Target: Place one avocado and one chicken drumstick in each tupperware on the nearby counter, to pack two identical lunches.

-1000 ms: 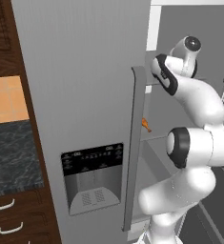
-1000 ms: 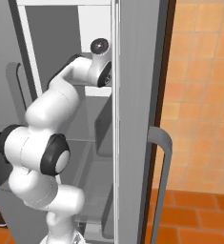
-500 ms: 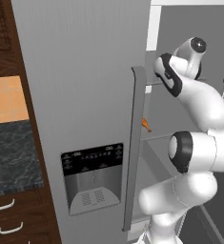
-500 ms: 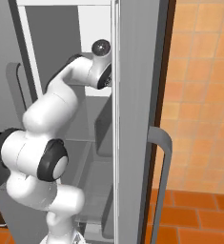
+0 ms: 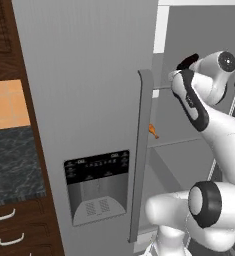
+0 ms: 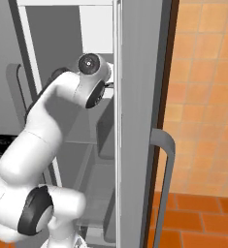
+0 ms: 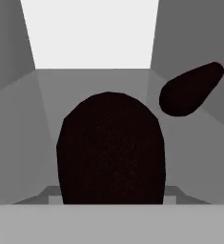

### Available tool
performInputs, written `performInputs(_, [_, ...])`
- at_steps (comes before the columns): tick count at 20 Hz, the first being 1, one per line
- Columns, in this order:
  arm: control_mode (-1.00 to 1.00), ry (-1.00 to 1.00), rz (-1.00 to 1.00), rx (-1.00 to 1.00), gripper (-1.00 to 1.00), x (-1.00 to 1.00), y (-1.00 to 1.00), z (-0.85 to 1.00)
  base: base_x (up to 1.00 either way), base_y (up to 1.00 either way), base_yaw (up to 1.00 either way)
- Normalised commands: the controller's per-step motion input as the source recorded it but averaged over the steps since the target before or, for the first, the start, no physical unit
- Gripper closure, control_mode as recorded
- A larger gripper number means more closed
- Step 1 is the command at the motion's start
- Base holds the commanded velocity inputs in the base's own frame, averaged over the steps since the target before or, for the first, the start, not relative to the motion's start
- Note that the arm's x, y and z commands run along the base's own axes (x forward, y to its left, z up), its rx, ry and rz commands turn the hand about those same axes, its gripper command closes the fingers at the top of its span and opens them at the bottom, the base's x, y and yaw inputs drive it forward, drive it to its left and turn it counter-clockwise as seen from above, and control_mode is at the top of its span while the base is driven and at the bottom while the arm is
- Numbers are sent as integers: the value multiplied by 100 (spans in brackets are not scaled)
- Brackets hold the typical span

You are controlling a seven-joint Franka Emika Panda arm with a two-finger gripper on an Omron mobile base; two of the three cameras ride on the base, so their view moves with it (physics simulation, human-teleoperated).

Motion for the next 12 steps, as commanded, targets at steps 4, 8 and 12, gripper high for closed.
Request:
performInputs(4, [-100,19,5,-4,100,-100,40,49,0,0,0])
performInputs(8, [-100,13,3,-3,100,-100,15,-20,0,0,0])
performInputs(12, [-100,1,1,-6,100,-100,8,-96,0,0,0])
